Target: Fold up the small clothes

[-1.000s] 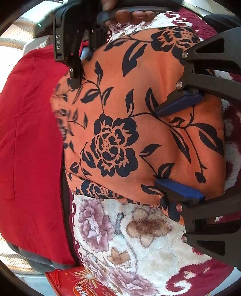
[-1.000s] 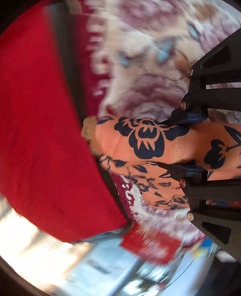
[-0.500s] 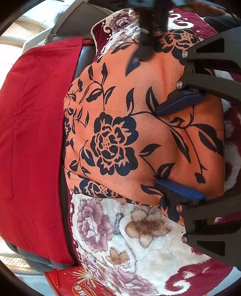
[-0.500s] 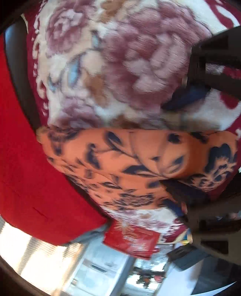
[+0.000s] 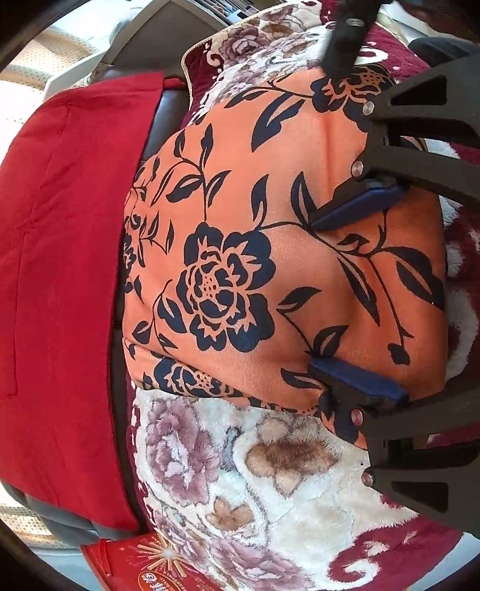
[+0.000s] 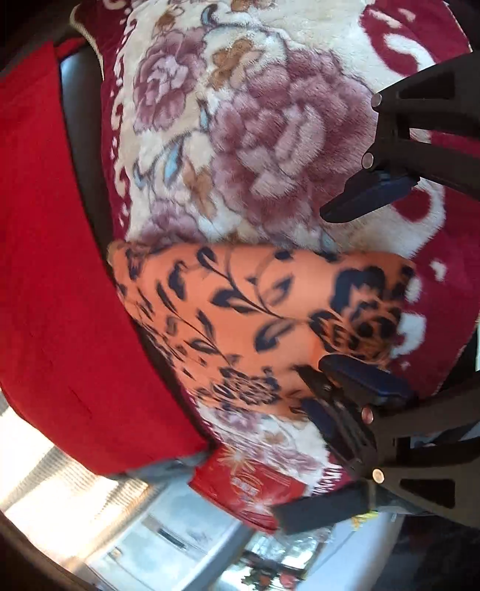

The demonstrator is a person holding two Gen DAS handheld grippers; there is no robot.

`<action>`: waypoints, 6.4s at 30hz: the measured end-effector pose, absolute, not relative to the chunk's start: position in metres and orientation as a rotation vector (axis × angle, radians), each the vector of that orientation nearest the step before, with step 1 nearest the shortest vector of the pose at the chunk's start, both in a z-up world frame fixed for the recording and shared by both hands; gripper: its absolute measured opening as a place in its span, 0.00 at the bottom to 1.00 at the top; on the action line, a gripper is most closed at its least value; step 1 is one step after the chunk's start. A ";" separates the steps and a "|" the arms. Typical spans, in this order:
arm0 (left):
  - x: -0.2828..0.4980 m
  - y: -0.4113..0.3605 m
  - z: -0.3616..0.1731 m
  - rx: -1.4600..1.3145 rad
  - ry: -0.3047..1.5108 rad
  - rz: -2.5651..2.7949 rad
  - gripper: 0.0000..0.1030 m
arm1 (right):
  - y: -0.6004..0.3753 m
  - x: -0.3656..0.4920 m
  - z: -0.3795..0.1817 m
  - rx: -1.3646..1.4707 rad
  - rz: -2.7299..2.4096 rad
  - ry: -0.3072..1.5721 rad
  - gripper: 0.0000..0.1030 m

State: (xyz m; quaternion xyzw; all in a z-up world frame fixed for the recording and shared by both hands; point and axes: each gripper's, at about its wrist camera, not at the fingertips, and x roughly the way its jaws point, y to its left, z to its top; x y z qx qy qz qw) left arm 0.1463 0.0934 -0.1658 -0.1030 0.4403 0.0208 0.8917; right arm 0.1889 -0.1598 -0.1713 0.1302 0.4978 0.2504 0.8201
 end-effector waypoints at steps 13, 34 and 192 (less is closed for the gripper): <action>0.089 0.165 -0.154 -0.561 0.878 0.084 0.71 | -0.164 0.162 -0.165 0.203 0.460 1.010 0.69; 0.097 0.207 -0.160 -0.719 0.876 -0.007 0.54 | -0.153 0.162 -0.141 0.230 0.546 0.998 0.78; 0.132 0.044 -0.116 -0.353 0.920 -0.111 0.62 | -0.281 0.137 -0.149 0.632 0.505 0.961 0.85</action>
